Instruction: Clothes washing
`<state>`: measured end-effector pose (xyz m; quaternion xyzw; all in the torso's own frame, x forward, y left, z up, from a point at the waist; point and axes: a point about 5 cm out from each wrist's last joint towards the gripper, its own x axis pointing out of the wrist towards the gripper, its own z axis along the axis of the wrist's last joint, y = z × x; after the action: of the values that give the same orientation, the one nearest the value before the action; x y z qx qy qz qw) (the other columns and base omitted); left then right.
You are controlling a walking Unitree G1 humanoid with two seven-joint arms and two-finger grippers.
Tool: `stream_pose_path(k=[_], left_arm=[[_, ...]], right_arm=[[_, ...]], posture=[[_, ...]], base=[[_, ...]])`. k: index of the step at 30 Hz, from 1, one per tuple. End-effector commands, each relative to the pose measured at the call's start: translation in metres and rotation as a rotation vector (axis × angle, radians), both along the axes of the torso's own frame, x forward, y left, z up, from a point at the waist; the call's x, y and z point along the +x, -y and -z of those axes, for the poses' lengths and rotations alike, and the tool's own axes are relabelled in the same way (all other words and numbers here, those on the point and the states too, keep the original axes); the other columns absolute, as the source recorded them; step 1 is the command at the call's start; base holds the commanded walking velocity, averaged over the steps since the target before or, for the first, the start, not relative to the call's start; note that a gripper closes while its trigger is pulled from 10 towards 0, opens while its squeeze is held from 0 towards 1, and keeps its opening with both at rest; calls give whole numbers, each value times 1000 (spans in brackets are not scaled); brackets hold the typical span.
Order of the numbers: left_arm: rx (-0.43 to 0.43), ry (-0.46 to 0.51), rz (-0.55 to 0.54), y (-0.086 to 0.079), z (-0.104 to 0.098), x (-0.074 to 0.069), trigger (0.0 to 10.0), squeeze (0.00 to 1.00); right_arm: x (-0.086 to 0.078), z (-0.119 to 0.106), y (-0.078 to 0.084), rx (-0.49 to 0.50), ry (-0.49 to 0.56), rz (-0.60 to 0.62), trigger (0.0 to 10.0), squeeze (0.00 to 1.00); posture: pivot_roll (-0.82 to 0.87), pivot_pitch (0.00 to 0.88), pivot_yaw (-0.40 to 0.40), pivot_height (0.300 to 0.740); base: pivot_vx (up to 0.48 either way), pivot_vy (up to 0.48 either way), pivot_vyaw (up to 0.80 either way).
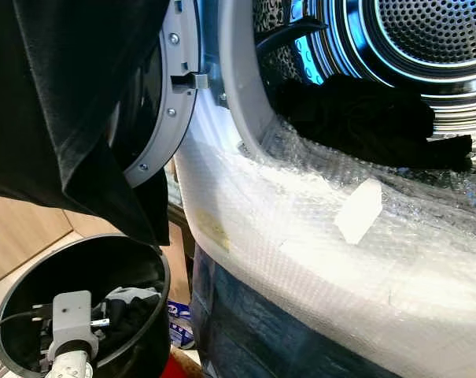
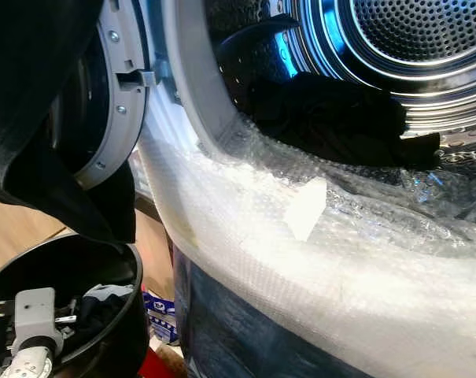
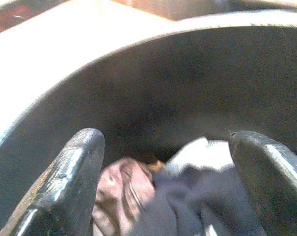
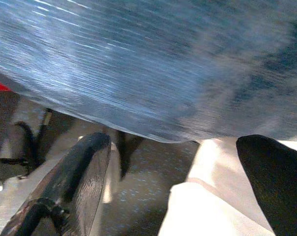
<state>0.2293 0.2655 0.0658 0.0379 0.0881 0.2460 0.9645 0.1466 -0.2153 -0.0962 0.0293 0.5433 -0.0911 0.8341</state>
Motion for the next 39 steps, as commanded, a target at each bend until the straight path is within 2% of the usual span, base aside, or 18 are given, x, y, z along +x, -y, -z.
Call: stream_pose_path(k=[1, 5, 6, 7, 8, 9, 10, 13, 14, 15, 17, 20, 23, 27, 31, 34, 39], left_arm=[[-57, 34, -38, -10, -13, -3, 10000, 0], [-108, 48, -30, -17, -24, -3, 10000, 0], [-116, 16, 17, -21, -30, -2, 10000, 0], [-134, -63, 134, -24, -33, -2, 10000, 153], [-142, -93, 179, -24, -33, -3, 10000, 153], [-150, -106, 202, -23, -33, -4, 10000, 416], [-156, -143, 219, -27, -33, -7, 10000, 1000], [-182, -249, 285, -37, -27, -16, 10000, 1000], [-182, -249, 285, -37, -27, -16, 10000, 1000], [-200, -292, 364, -35, -26, -19, 10000, 1000], [-217, -313, 404, -33, -26, -19, 10000, 1000], [-241, -307, 429, -30, -26, -16, 10000, 1000], [-310, -278, 447, -24, -22, -8, 10000, 1000], [-320, -284, 486, -18, -22, -6, 10000, 1000], [-324, -267, 482, -24, -27, -1, 10000, 1000], [-359, -272, 455, -32, -26, 5, 10000, 1000], [-341, -352, 473, -39, -23, 5, 10000, 1000]], right_arm=[[-2, 1, -1, -8, -3, 4, 10000, 0], [-1, 1, -4, -4, -3, -4, 10000, 0], [-1, 2, -6, -1, -6, -19, 10000, 0], [0, 2, -10, 7, -15, -45, 10000, 0], [0, 2, -11, 10, -17, -55, 10000, 0], [0, 3, -12, 11, -19, -59, 10000, 0], [0, 3, -13, 11, -17, -67, 10000, 0], [2, 2, -16, 10, -6, -81, 10000, 0], [2, 2, -16, 10, -6, -81, 10000, 0], [3, 2, -18, 10, -7, -101, 10000, 0], [4, 2, -19, 13, -5, -107, 10000, 0], [5, 2, -20, 19, 1, -122, 10000, 0], [5, 2, -20, 20, -2, -137, 10000, 0], [6, 1, -20, 27, 6, -138, 10000, 0], [7, 1, -20, 31, 5, -169, 10000, 0], [7, 1, -20, 25, -2, -205, 10000, 0], [7, 0, -16, 30, -3, -206, 10000, 0]], posture=[[52, 76, -34, 740], [62, 73, -31, 740], [62, 73, -31, 740], [68, 68, -28, 740], [68, 68, -28, 740], [68, 68, -28, 740], [73, 64, -26, 740], [78, 55, -21, 740], [78, 55, -21, 740], [74, 45, -20, 740], [74, 45, -20, 740], [73, 43, -18, 740], [71, 31, -23, 740], [62, 27, -26, 740], [65, 27, -30, 740], [69, 28, -32, 740], [61, 17, -37, 740]], base=[[0, 0, 0], [0, 0, 0], [0, 0, 0], [0, 0, 0], [0, 0, 0], [0, 0, 0], [0, 0, 0], [0, 0, 0], [0, 0, 0], [0, 0, 0], [0, 0, 0], [0, 0, 0], [0, 0, 0], [0, 0, 0], [0, 0, 0], [0, 0, 0], [0, 0, 0]])
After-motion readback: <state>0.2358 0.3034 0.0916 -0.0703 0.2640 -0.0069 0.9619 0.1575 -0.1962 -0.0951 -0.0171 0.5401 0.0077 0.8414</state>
